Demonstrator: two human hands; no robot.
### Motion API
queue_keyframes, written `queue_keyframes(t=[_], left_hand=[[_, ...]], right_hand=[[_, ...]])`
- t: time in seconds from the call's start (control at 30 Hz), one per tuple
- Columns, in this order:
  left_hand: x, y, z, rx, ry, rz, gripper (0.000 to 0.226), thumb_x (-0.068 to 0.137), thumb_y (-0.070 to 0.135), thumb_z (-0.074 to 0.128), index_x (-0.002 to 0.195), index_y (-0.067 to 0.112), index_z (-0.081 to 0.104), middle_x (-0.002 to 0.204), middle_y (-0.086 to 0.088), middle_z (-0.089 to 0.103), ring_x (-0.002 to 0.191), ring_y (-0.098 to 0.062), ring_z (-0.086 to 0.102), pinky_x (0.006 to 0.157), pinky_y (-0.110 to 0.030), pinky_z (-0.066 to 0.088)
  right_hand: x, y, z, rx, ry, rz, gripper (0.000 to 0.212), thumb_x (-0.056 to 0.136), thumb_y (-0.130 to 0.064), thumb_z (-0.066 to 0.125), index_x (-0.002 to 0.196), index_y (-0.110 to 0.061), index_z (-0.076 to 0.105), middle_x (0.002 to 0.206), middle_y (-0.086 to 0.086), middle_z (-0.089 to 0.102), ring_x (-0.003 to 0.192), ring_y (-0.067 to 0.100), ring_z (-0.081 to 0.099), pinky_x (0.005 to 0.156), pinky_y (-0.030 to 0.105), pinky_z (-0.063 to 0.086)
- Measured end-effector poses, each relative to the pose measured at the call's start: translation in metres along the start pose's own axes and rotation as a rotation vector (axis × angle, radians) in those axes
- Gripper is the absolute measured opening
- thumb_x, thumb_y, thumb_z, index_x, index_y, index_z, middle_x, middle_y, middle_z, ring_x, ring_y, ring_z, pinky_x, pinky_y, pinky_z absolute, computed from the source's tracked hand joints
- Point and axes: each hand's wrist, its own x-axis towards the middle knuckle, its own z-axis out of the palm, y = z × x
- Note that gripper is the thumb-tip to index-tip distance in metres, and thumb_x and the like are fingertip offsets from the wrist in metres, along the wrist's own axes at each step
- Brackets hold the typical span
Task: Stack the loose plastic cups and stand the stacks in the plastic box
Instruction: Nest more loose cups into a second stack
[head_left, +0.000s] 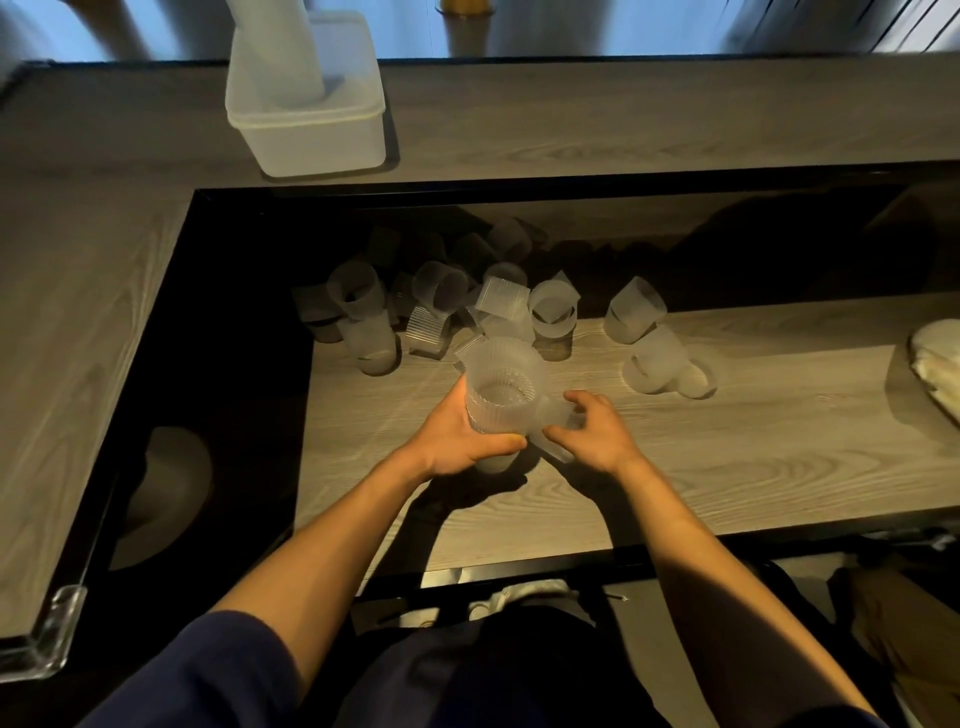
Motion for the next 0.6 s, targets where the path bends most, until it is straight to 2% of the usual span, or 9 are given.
queue_keyframes(t=[0.1,0.23,0.33,0.4,0.47,0.6], left_hand=[[-0.001,0.000,0.001,0.007,0.002,0.005,0.092,0.067,0.027,0.090,0.145,0.021,0.041,0.131,0.009,0.056,0.125,-0.010,0.055,0.105,-0.036,0.049],[-0.001,-0.003,0.001,0.002,0.003,-0.001,0.090,0.072,0.018,0.090,0.146,0.021,0.039,0.131,0.009,0.055,0.126,-0.011,0.053,0.106,-0.039,0.048],[0.000,-0.005,0.000,-0.002,0.000,-0.008,0.089,0.073,0.017,0.090,0.146,0.022,0.040,0.132,0.008,0.055,0.125,-0.011,0.054,0.108,-0.042,0.048],[0.000,-0.004,0.000,0.006,-0.002,-0.007,0.092,0.069,0.026,0.092,0.145,0.023,0.041,0.132,0.007,0.056,0.125,-0.011,0.055,0.108,-0.044,0.049],[0.001,-0.004,0.000,0.007,-0.004,0.004,0.097,0.062,0.039,0.091,0.144,0.024,0.042,0.132,0.007,0.058,0.125,-0.011,0.056,0.107,-0.044,0.050],[0.000,-0.006,0.001,0.000,0.012,0.037,0.096,0.061,0.040,0.090,0.144,0.023,0.043,0.132,0.003,0.060,0.125,-0.013,0.058,0.107,-0.047,0.050]], right_hand=[[0.001,0.000,-0.005,0.060,0.020,0.041,0.078,0.085,-0.029,0.081,0.151,-0.015,0.043,0.145,0.010,0.052,0.130,0.027,0.052,0.105,0.038,0.045],[0.002,-0.003,-0.020,0.122,0.070,0.092,0.077,0.086,-0.041,0.080,0.147,-0.014,0.042,0.136,0.006,0.055,0.123,0.027,0.056,0.092,0.033,0.047],[-0.004,-0.021,-0.037,0.241,0.230,0.051,0.076,0.087,-0.053,0.075,0.146,-0.015,0.045,0.142,0.007,0.055,0.126,0.025,0.056,0.099,0.039,0.051],[-0.015,-0.045,-0.052,0.326,0.332,-0.051,0.072,0.092,-0.052,0.070,0.150,-0.018,0.045,0.148,0.006,0.051,0.133,0.020,0.051,0.106,0.038,0.047],[-0.032,-0.075,-0.069,0.419,0.351,-0.225,0.063,0.096,-0.046,0.066,0.151,-0.022,0.046,0.150,0.002,0.050,0.131,0.011,0.049,0.107,0.035,0.047],[-0.065,-0.123,-0.089,0.394,0.203,-0.553,0.057,0.097,-0.038,0.067,0.150,-0.028,0.047,0.142,-0.004,0.051,0.124,0.002,0.052,0.096,0.019,0.051]])
